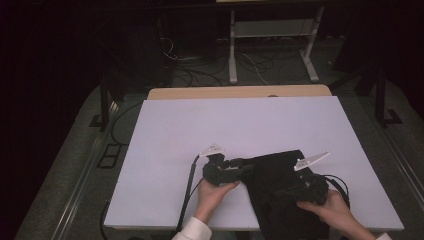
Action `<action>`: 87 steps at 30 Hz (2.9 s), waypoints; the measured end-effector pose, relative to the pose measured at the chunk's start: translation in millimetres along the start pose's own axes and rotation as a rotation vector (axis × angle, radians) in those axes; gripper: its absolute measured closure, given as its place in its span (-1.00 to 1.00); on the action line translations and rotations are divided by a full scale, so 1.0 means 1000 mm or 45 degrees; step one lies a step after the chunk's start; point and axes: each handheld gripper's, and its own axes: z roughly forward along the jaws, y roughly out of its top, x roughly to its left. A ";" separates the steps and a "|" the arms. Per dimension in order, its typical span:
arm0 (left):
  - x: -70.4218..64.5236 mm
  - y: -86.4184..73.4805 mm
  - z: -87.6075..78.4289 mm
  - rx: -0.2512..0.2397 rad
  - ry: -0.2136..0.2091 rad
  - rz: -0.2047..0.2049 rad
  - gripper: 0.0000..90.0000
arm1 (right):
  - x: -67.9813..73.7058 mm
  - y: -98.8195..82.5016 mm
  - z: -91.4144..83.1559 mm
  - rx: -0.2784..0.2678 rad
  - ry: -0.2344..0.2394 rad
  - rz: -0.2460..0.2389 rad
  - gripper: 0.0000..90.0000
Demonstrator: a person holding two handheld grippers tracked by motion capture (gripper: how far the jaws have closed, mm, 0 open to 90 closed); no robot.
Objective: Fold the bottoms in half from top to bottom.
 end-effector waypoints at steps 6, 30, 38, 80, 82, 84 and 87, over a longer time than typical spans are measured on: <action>0.000 0.001 -0.002 -0.010 0.017 0.006 -0.16 | 0.004 -0.007 -0.001 0.022 0.025 0.011 0.98; -0.002 0.001 0.005 0.037 0.089 0.048 -0.45 | 0.004 0.001 -0.027 -0.153 -0.047 -0.074 0.08; -0.001 0.004 0.008 0.068 0.093 0.055 -0.54 | -0.011 0.006 -0.046 -0.222 -0.160 -0.031 -0.35; 0.023 0.013 0.031 0.199 0.089 0.004 -0.81 | -0.104 0.027 -0.064 -0.211 -0.368 0.081 -0.96; 0.024 0.012 0.032 0.204 0.083 0.004 -0.77 | -0.108 0.027 -0.062 -0.206 -0.362 0.082 -0.92; 0.025 0.012 0.033 0.204 0.078 0.003 -0.72 | -0.112 0.028 -0.061 -0.202 -0.361 0.090 -0.88; 0.026 0.011 0.035 0.209 0.079 -0.004 -0.70 | -0.118 0.029 -0.059 -0.195 -0.360 0.094 -0.83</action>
